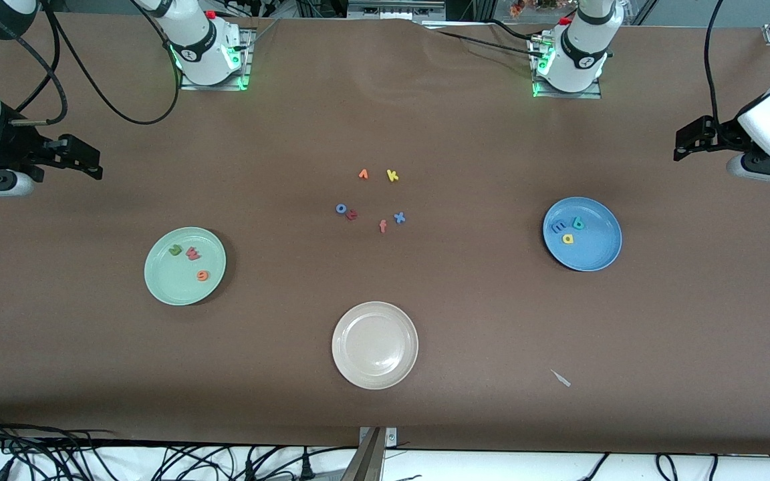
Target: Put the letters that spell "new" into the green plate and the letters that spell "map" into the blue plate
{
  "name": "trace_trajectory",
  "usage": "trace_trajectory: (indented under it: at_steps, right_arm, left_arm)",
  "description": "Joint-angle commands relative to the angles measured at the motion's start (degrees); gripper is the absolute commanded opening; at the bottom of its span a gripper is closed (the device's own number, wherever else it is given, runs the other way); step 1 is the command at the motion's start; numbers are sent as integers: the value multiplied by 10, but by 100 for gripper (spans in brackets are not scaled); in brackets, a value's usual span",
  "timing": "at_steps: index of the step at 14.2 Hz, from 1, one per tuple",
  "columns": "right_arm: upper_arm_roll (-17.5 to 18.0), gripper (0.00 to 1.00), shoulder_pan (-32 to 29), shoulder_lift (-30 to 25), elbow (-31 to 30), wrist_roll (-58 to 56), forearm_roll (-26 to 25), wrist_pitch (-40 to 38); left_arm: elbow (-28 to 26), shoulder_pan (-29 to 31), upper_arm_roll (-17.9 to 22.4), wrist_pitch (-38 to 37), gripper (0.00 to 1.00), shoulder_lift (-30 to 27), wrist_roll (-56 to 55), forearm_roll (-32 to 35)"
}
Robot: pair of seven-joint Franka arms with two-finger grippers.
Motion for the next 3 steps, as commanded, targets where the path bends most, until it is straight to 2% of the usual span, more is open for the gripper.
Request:
trace_trajectory:
  at_steps: [1, 3]
  right_arm:
    - [4, 99, -3, 2, 10, 4, -1, -5]
    - [4, 99, -3, 2, 10, 1, -3, -5]
  left_arm:
    - [-4, 1, 2, -4, 100, -5, 12, -20]
    - [-4, 1, 2, -4, 100, -5, 11, -20]
